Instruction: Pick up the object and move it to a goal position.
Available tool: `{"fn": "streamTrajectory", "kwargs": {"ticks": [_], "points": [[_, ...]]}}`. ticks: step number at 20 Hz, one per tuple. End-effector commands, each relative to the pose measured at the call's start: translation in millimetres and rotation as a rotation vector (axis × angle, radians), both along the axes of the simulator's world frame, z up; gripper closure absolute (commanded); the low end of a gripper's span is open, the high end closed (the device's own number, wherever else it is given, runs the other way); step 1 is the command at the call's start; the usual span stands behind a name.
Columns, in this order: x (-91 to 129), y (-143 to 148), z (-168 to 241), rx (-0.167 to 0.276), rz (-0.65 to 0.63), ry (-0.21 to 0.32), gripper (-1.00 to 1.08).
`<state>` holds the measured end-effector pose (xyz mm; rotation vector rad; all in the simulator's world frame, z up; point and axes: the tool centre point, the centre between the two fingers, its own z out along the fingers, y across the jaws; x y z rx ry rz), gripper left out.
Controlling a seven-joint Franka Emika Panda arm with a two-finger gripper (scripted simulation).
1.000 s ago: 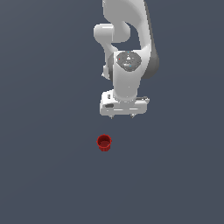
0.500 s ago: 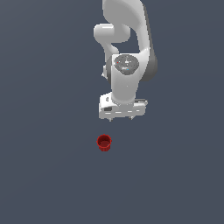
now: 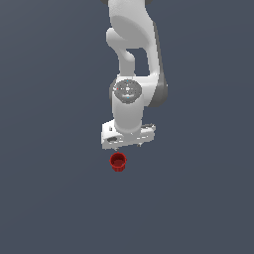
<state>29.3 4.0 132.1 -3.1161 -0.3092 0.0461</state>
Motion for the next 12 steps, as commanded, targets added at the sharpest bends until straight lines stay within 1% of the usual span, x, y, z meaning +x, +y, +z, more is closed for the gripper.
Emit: {"fn": "streamTrajectory", "kwargs": {"ticks": [1,6,12], "points": [[10.8,-12.8,-10.1,-0.001,0.033,-0.009,-0.92],[25.0,-31.7,-25.2,-0.003,0.079,-0.023,-0.92],[32.5,-42.9,-34.1,-0.005,0.106,-0.030,-0.92]]}}
